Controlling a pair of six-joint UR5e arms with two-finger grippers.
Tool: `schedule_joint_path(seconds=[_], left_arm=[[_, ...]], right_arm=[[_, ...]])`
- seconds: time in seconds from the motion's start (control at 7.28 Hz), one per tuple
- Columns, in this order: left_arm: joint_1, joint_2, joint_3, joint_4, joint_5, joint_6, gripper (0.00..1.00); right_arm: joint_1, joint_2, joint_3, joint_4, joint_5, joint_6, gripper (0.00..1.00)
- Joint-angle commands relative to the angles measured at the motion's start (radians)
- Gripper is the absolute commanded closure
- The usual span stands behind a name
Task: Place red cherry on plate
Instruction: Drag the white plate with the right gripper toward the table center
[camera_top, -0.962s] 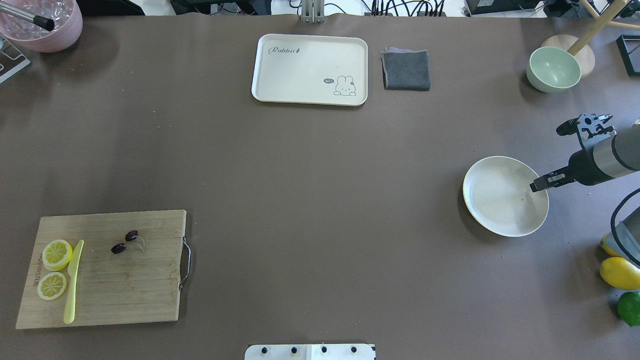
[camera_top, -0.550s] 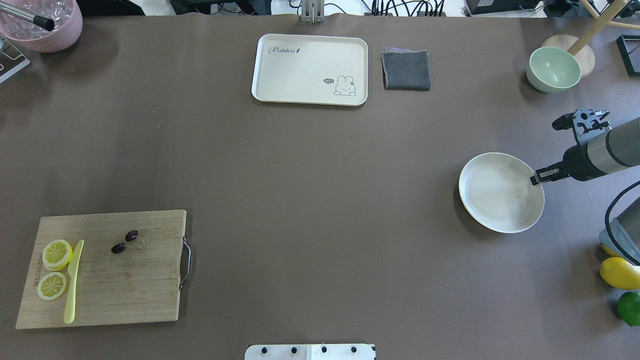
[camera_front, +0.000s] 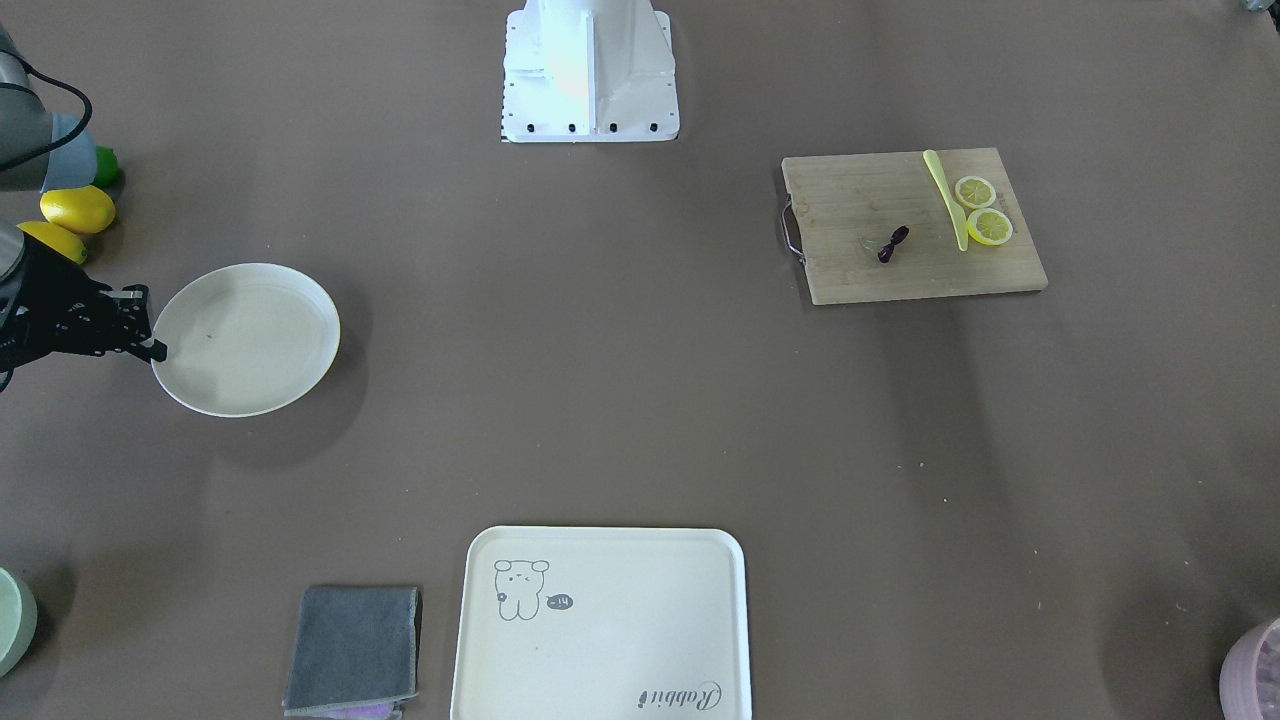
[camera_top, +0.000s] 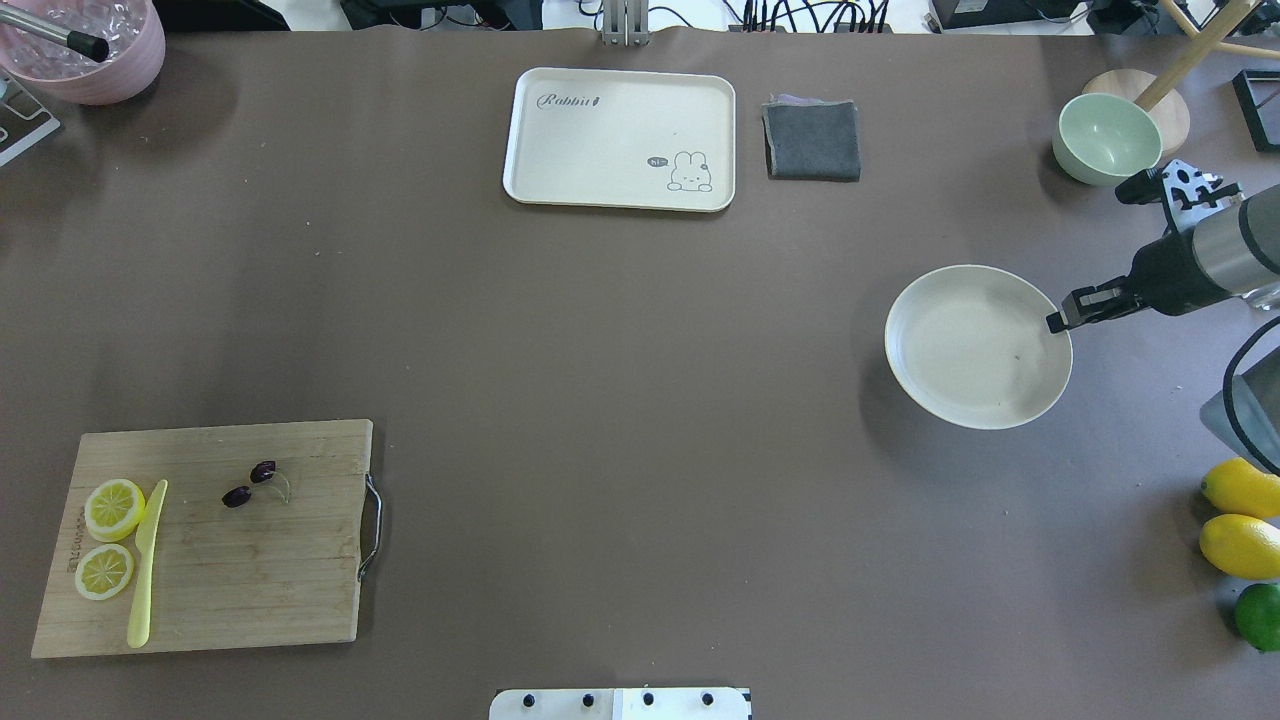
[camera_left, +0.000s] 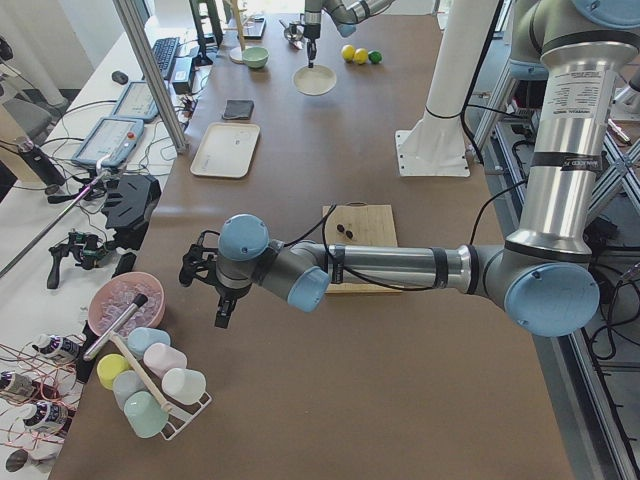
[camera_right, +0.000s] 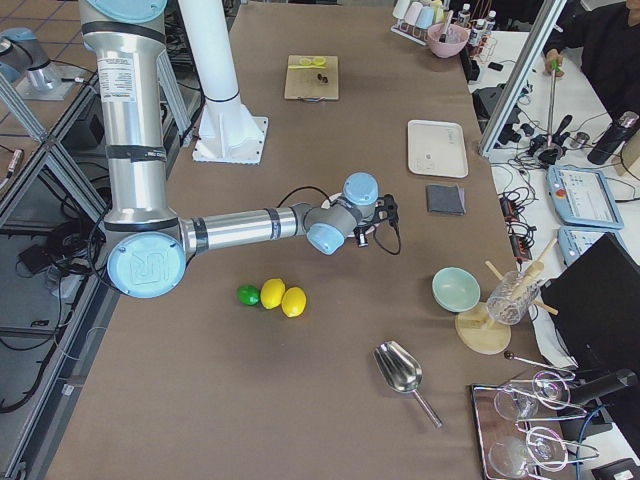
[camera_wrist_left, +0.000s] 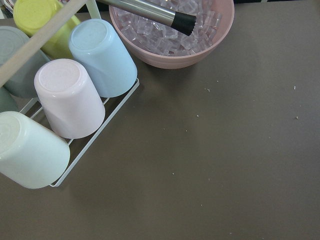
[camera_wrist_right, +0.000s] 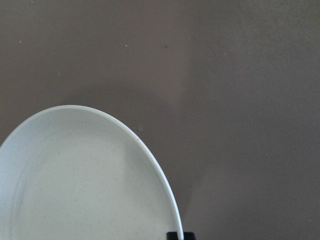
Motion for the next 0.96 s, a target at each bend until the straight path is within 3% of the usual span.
schedule_joint_path(seconds=[0.0, 0.14, 0.55, 0.69, 0.82], left_arm=[[-0.001, 0.004, 0.005, -0.018, 0.0, 0.0, 0.02], [-0.001, 0.004, 0.005, -0.019, 0.0, 0.0, 0.02], [-0.003, 0.006, 0.007, -0.019, 0.0, 0.0, 0.02], [-0.003, 0.006, 0.008, -0.019, 0.0, 0.0, 0.02], [-0.003, 0.01, 0.007, -0.019, 0.0, 0.0, 0.02]], right_arm=[[-0.004, 0.131, -0.005, -0.001, 0.037, 0.16, 1.0], [-0.069, 0.2, 0.001, -0.001, -0.004, 0.256, 1.0], [-0.379, 0.383, -0.01, -0.012, -0.335, 0.517, 1.0], [-0.456, 0.445, -0.01, -0.103, -0.433, 0.54, 1.0], [-0.499, 0.489, -0.013, -0.185, -0.475, 0.546, 1.0]])
